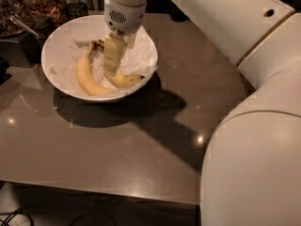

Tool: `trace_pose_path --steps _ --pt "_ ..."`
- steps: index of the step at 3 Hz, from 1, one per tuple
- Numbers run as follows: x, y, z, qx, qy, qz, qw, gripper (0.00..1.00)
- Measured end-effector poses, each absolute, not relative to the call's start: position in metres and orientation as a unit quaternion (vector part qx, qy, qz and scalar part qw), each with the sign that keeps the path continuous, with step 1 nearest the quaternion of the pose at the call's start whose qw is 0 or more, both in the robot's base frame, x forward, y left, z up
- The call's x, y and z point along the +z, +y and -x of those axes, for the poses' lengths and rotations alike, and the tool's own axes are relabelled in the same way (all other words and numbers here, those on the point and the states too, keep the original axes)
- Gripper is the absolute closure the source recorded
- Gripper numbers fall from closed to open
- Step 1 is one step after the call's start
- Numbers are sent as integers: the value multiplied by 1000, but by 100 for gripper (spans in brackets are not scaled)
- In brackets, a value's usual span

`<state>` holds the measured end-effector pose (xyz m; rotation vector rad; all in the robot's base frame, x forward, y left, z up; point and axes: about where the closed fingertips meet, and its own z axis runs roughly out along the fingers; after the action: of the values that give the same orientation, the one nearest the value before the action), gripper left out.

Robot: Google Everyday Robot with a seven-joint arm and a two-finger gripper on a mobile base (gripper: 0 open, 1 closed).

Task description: Pick banana from white bowl

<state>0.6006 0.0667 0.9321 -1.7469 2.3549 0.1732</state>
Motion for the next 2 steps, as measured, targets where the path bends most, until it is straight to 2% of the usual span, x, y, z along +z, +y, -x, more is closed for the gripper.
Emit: trace_pose_path --steps 2 --pt "911 75 -612 54 813 575 76 32"
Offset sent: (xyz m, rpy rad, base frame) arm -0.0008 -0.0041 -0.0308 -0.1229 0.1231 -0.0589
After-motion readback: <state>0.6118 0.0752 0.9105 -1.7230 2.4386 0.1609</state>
